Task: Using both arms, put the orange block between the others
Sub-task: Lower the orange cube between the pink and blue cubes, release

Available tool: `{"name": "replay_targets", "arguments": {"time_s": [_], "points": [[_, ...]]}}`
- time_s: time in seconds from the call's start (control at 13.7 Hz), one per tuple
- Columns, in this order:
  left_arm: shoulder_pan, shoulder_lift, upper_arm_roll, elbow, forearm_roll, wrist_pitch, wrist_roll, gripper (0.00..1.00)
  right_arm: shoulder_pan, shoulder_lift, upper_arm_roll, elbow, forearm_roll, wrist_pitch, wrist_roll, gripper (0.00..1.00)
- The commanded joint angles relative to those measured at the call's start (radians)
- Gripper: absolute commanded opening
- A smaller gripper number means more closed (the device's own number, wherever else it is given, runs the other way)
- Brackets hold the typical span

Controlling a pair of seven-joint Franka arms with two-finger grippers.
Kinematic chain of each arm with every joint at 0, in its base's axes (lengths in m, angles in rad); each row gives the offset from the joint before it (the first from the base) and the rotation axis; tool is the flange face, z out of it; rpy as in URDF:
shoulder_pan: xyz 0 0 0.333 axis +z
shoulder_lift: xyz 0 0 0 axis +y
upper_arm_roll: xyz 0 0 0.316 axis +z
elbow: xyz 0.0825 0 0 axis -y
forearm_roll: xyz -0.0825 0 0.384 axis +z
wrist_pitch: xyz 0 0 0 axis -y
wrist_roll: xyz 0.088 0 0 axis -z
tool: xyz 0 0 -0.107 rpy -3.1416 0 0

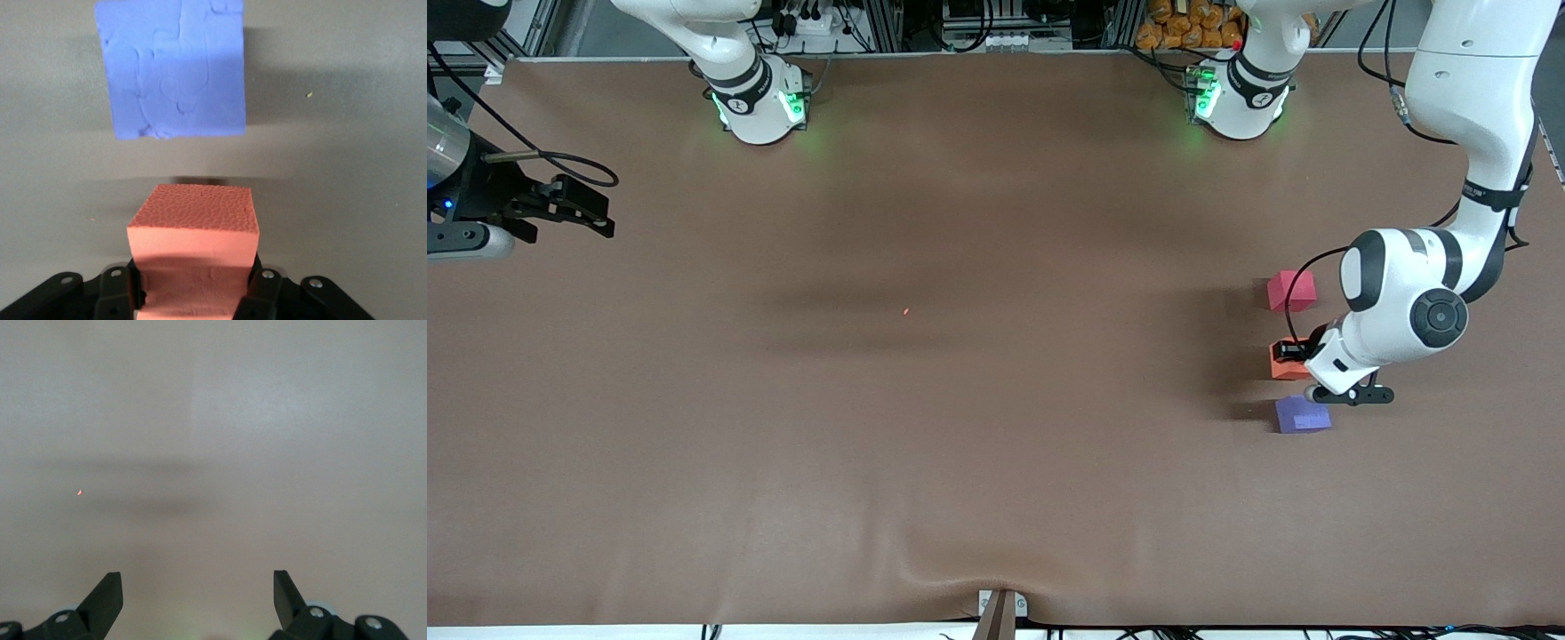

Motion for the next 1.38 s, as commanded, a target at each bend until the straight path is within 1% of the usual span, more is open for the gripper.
{"name": "replay_targets", "arguments": {"time_s": [0.0,0.29,0.51,0.87,0.95,1.16,1.24,1.31], "points": [[0.023,-0.046,-0.007,-0.056,0.092,0.027,-0.019,0.0,-0.009,-0.007,0.01,-0.004,-0.001,-0.005,-0.007,1.0],[0.034,-0.041,-0.009,-0.099,0.101,0.091,-0.033,0.0,-0.008,-0.007,0.01,-0.004,-0.001,-0.005,-0.007,1.0],[0.033,-0.035,-0.012,-0.101,0.101,0.096,-0.068,0.0,-0.006,-0.006,0.01,-0.004,-0.001,-0.005,-0.007,1.0],[0.033,-0.018,-0.012,-0.102,0.103,0.13,-0.07,0.0,-0.006,-0.006,0.01,-0.004,-0.001,-0.006,-0.007,1.0],[0.033,-0.015,-0.012,-0.102,0.103,0.131,-0.068,0.03,-0.006,-0.004,0.01,-0.004,-0.001,-0.006,-0.007,1.0],[0.033,-0.012,-0.012,-0.101,0.103,0.131,-0.068,0.08,-0.006,-0.004,0.01,-0.004,-0.001,-0.006,-0.007,1.0],[0.031,-0.01,-0.012,-0.101,0.103,0.131,-0.067,0.14,-0.005,-0.004,0.01,-0.004,-0.001,-0.005,-0.007,1.0],[0.03,-0.01,-0.012,-0.098,0.104,0.131,-0.062,0.41,-0.005,-0.003,0.012,-0.004,-0.001,-0.005,-0.007,1.0]]}}
